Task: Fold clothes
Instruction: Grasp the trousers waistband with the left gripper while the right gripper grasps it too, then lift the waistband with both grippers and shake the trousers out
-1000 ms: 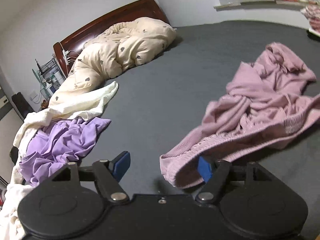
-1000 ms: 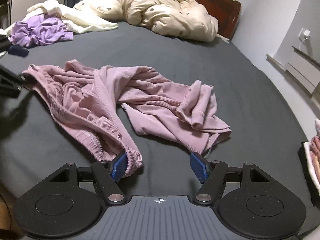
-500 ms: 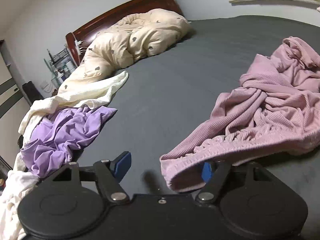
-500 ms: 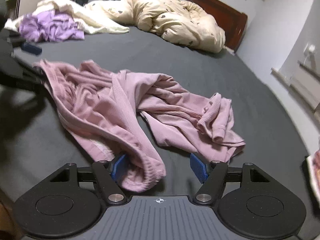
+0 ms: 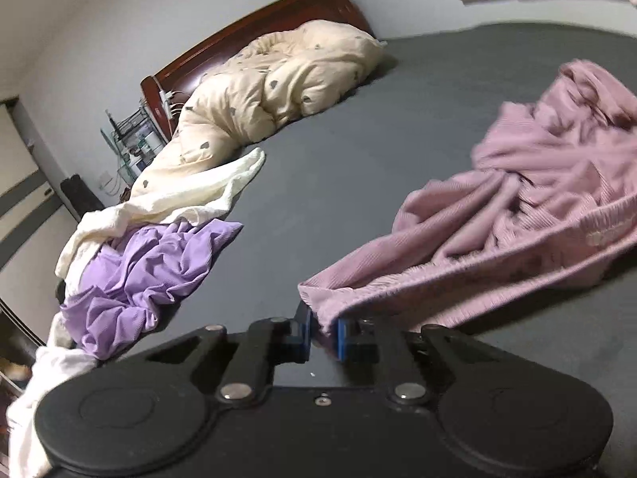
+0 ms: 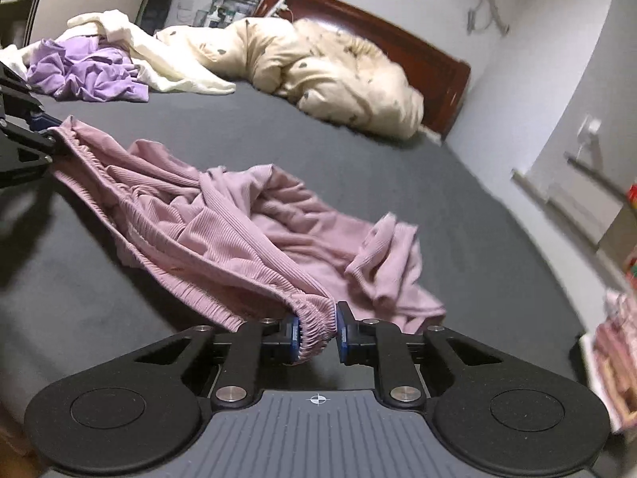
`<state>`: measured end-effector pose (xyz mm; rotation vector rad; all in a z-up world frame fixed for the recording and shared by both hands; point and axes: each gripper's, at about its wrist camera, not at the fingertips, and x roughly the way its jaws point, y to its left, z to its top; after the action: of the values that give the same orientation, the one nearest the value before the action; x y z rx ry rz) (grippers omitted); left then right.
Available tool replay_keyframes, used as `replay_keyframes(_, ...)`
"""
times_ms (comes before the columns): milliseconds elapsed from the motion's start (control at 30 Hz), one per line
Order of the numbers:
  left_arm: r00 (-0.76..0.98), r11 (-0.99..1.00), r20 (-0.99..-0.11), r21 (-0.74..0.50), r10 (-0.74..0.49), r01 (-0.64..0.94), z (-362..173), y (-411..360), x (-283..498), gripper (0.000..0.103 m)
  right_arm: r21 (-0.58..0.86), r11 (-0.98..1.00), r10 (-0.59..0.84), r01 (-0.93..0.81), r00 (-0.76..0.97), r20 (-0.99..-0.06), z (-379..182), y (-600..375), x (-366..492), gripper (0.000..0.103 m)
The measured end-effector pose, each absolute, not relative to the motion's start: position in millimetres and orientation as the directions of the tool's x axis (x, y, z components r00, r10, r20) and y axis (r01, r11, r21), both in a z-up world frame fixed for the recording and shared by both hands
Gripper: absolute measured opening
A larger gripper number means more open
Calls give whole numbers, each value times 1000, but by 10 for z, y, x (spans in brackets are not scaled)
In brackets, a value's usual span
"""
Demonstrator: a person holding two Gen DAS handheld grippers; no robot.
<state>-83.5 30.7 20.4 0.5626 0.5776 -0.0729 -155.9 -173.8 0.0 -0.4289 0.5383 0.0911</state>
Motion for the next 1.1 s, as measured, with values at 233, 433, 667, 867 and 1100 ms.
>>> replay_keyframes(233,827,915,-558,367,72,168,301,354,-970,17,-429,893,-66,-138,901,-429,227,-1864,-1599,18)
replay_keyframes(433,903,936,-428,334,44,113,865,284,-1221,17,-417,907,-71,-57,956,-285,813,-2064,-1608,18)
replay_keyframes(667,975,949,-221,302,-22,90,1953,285,-1230,17,-384,923,-54,25,996,-64,1788,-2179,-1669,18)
replay_keyframes(867,997,947,-33,314,-65,72,2940,205,-1250,17,-349,935,-36,65,996,87,2598,-2311,-1743,18)
replay_keyframes(1100,981,943,152,328,-121,65,3898,99,-1350,17,-331,936,-30,122,962,272,3383,-2432,-1930,18)
